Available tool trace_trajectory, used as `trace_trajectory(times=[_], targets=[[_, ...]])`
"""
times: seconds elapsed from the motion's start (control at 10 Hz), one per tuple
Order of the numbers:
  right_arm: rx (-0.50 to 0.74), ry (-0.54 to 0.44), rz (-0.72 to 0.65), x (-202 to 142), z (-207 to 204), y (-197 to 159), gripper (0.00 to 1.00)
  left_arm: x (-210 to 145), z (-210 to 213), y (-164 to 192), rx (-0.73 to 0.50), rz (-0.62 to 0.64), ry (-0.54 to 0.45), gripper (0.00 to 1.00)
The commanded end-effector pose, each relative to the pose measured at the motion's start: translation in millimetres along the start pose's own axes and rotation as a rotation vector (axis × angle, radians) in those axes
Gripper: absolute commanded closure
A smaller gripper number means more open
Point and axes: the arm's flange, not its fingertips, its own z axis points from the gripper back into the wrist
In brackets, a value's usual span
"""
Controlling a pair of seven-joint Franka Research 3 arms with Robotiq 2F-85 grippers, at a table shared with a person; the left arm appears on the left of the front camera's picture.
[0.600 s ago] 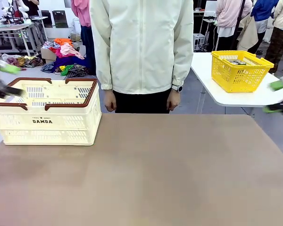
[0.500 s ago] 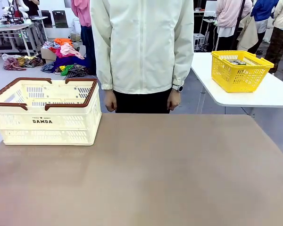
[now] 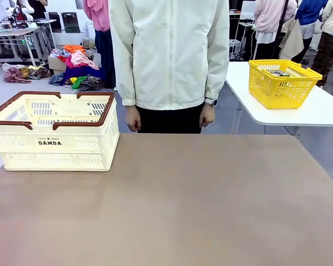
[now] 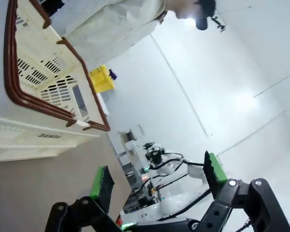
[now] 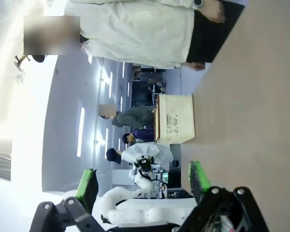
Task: Place the drinks into the Shopping basket.
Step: Pick up one drink and place it into the Shopping basket.
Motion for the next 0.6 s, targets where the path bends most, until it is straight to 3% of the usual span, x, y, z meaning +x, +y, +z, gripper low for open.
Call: trace_trajectory(times=[0.0,0.5], targets=[[-0.014,0.018,-0.038,-6.9,6.0,2.7,0.00,-9.5,17.8,-5.6,-0.033,0.003,-0.028,0.00],[-0.014,0.018,-0.038,-6.9,6.0,2.7,0.00,-9.5,17.8,-5.6,-0.033,0.003,-0.028,0.00]])
